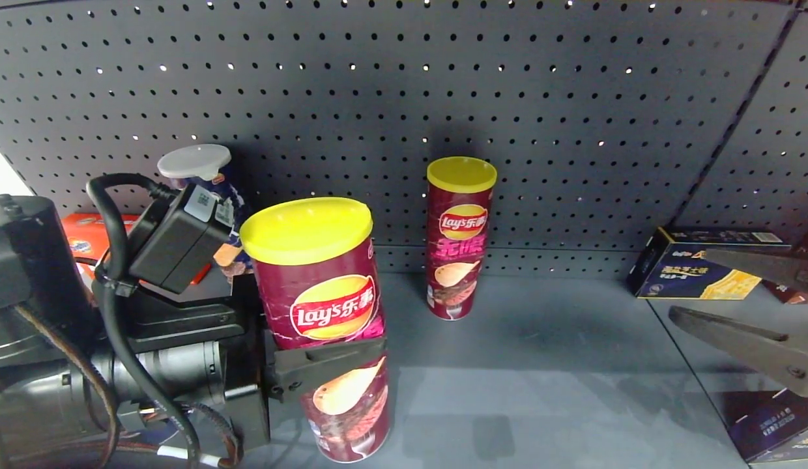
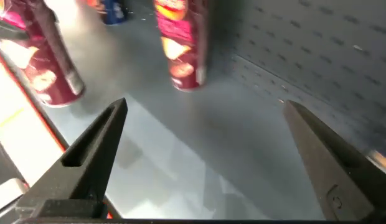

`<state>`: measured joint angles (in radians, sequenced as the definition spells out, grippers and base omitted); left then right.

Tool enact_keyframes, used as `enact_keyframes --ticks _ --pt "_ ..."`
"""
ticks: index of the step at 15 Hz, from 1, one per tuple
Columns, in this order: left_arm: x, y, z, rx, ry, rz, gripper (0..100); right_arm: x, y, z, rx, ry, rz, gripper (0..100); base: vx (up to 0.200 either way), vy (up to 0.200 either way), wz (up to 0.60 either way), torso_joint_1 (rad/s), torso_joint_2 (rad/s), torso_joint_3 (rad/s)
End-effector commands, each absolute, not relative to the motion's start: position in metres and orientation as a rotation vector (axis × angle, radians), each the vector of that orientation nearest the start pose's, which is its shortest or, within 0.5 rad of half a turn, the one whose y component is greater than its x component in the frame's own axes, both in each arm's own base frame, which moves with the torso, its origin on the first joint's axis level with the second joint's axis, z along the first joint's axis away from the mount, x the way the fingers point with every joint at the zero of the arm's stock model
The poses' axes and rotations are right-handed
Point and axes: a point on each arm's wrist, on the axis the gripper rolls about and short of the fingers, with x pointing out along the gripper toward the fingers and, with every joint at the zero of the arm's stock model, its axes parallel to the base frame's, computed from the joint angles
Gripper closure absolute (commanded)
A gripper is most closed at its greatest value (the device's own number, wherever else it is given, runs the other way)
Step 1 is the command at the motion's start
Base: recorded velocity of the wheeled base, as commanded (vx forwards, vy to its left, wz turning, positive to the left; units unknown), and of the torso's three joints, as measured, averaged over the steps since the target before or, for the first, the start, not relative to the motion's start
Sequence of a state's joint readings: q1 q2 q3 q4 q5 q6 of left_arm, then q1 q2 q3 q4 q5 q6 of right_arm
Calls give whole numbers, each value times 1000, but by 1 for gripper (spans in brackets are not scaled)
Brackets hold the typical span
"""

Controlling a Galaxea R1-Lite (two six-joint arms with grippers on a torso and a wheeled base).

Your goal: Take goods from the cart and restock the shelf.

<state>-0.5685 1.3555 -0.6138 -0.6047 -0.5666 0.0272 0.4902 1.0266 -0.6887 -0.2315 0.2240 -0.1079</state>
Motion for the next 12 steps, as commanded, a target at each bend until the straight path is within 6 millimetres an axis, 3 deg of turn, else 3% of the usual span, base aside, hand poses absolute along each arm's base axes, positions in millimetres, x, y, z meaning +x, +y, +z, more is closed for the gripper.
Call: enact_keyframes --ticks 1,4,5,7,12 --pt "173 -125 217 25 128 -1135 100 149 90 252 -126 130 771 0 0 0 0 0 0 0" --pt "174 -125 217 25 130 -1134 100 165 99 249 -117 110 841 0 0 0 0 0 0 0" --pt "174 -125 216 25 133 -1132 100 182 107 243 -116 96 871 0 0 0 0 0 0 0" --pt "174 -125 216 25 135 -1132 100 195 115 241 -117 58 894 0 0 0 0 0 0 0" --pt "174 -124 214 25 143 -1129 100 214 125 234 -119 -9 996 0 0 0 0 0 0 0"
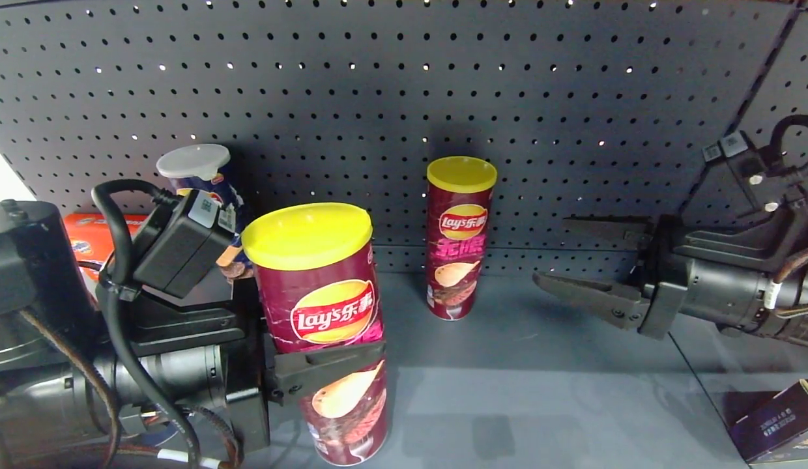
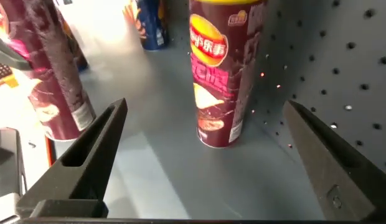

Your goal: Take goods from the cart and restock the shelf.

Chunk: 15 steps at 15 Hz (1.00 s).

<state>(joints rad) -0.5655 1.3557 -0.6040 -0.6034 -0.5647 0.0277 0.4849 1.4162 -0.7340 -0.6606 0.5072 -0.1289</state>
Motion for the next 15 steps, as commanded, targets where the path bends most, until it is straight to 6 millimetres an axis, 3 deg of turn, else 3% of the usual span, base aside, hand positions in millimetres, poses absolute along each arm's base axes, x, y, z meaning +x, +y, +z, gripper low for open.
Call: enact_keyframes --ticks 1,9,12,15 --pt "174 -124 214 25 143 -1129 100 218 127 233 -117 -20 1006 0 0 0 0 0 0 0" --pt "174 -124 214 25 141 -1129 100 247 143 226 -134 -63 1044 0 0 0 0 0 0 0" --pt "174 -124 214 25 140 -1129 100 260 151 208 -175 -23 1053 0 0 0 0 0 0 0" --pt "173 -124 214 25 141 -1129 100 267 154 203 -180 -12 1065 0 0 0 0 0 0 0"
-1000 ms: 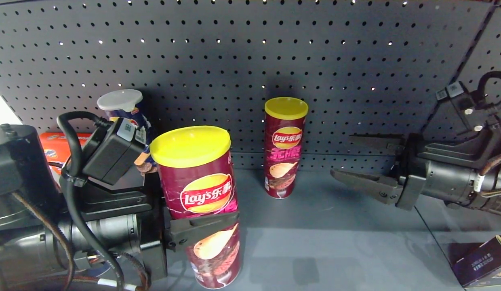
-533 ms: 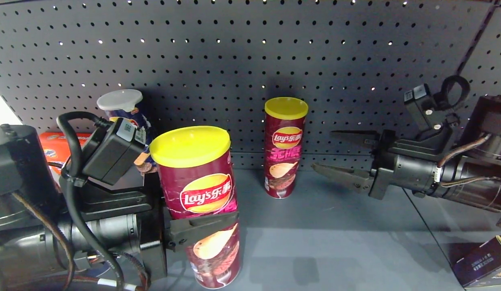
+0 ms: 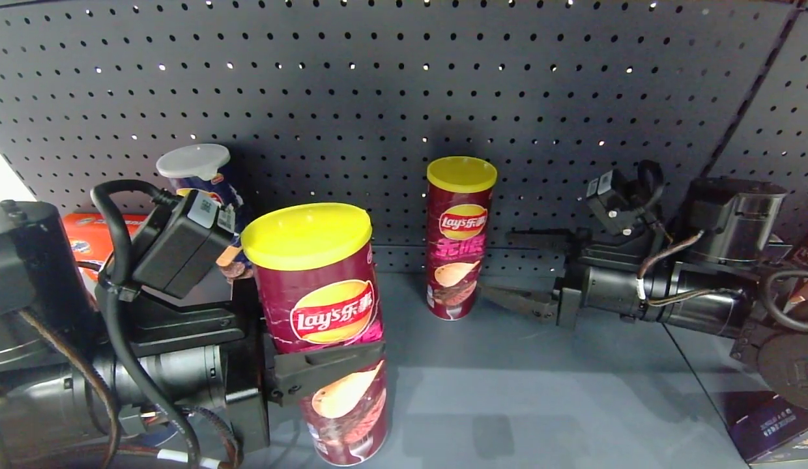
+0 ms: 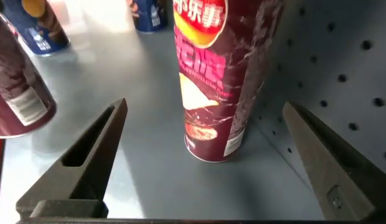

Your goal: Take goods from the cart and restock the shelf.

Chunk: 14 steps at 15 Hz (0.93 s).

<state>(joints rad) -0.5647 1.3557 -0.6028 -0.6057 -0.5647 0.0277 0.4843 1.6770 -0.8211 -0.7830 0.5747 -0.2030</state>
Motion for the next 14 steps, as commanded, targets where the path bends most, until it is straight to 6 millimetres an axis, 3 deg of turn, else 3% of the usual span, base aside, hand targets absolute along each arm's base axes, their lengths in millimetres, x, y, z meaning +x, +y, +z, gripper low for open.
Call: enact_keyframes --ticks 1,14 --pt "173 -124 214 25 141 -1129 100 269 155 200 -184 -8 1067 0 0 0 0 0 0 0" --pt "172 -123 209 23 162 -1127 100 304 177 174 -190 36 1081 0 0 0 0 0 0 0"
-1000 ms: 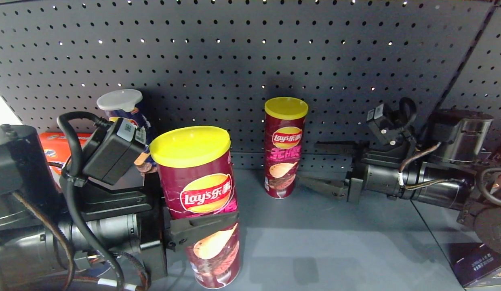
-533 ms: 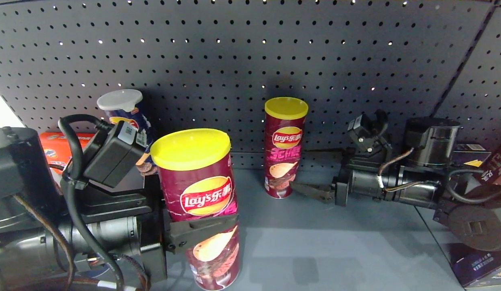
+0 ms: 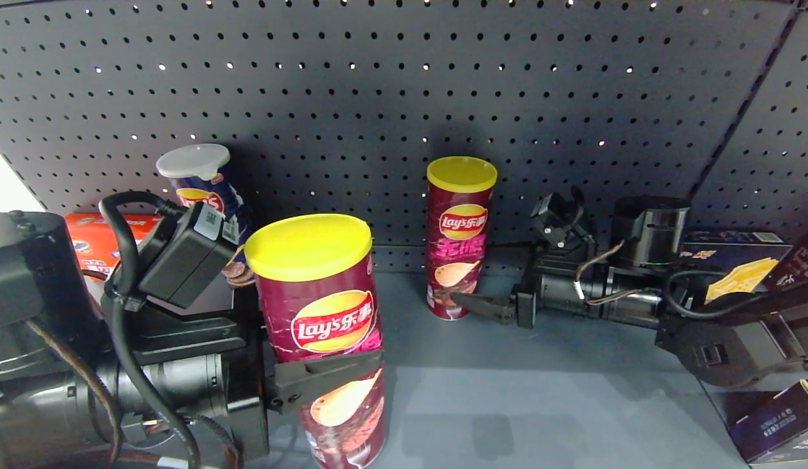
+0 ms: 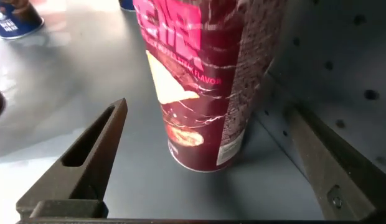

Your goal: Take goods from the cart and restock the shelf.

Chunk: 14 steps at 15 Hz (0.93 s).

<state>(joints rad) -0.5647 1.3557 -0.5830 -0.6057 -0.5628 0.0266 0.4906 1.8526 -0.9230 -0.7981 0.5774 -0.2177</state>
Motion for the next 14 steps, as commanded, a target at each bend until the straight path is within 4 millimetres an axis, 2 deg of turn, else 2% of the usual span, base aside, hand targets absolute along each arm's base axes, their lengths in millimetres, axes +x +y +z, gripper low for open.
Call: enact_keyframes --ticks 1,7,11,14 --pt "172 -123 209 23 162 -1128 100 306 178 173 -190 36 1081 0 0 0 0 0 0 0" --pt "173 -122 209 22 162 -1119 100 315 197 169 -190 29 1113 0 0 0 0 0 0 0" --pt "173 -122 208 22 163 -1119 100 318 200 161 -189 46 1115 0 0 0 0 0 0 0" --pt "173 -122 208 22 163 -1119 100 321 202 163 -190 35 1115 0 0 0 0 0 0 0"
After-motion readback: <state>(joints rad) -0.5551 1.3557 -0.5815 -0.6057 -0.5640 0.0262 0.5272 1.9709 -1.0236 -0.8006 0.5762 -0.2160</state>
